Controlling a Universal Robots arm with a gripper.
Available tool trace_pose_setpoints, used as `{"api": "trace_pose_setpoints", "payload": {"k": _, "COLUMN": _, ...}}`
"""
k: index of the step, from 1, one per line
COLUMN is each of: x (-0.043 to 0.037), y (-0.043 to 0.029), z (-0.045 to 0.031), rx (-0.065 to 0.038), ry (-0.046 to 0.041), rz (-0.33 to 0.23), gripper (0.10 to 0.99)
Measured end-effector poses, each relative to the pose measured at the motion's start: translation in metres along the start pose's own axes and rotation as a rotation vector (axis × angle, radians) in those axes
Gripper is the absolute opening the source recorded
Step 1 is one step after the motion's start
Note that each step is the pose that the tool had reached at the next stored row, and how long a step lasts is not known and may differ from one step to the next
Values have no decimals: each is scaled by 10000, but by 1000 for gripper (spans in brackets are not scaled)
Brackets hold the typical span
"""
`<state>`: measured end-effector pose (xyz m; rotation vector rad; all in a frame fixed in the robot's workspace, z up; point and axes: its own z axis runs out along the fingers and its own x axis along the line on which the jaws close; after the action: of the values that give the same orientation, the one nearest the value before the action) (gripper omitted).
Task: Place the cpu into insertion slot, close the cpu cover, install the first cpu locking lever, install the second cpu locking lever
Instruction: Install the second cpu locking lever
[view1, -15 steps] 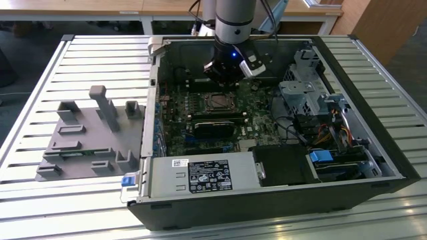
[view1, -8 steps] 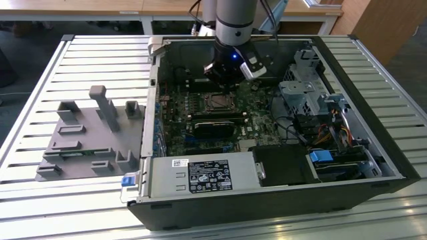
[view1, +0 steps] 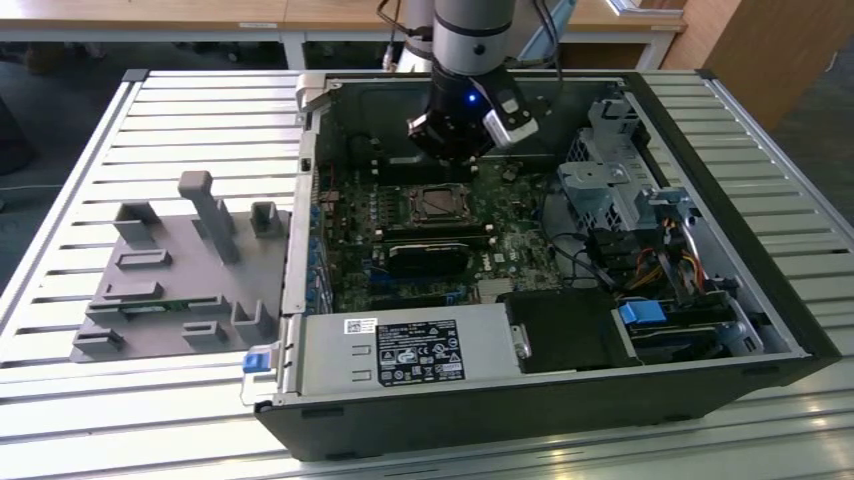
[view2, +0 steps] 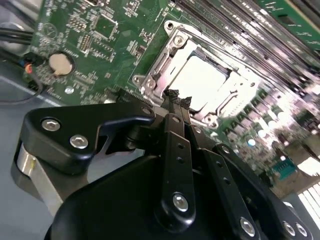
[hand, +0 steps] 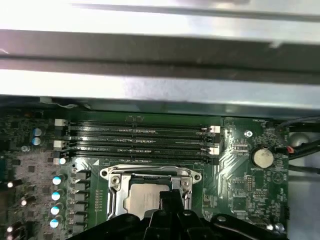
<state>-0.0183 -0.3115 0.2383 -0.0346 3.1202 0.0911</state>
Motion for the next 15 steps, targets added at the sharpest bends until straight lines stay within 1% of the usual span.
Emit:
{"api": "trace_pose_setpoints", "payload": {"k": 2, "x": -1, "y": 0, "z": -46, "rx": 1, "ry": 0, "rz": -2, "gripper": 118}}
{"api": "trace_pose_setpoints", "payload": {"k": 4, "x": -1, "y": -18, "z": -52, "rx": -1, "ry": 0, "rz": -2, "gripper": 118}}
{"api": "trace_pose_setpoints", "payload": {"k": 12, "x": 4, "y": -234, "z": -64, "rx": 0, "ry": 2, "rz": -1, "gripper": 118}}
{"api": "trace_pose_setpoints", "payload": {"k": 13, "x": 0, "y": -252, "z": -65, "rx": -1, "ry": 35, "rz": 1, "gripper": 118}}
{"api": "trace_pose_setpoints", "payload": {"k": 14, "x": -8, "y": -262, "z": -65, "rx": -2, "ry": 109, "rz": 6, "gripper": 118}}
{"api": "trace_pose_setpoints", "payload": {"k": 15, "x": -11, "y": -273, "z": -66, "rx": -3, "ry": 138, "rz": 8, "gripper": 118}}
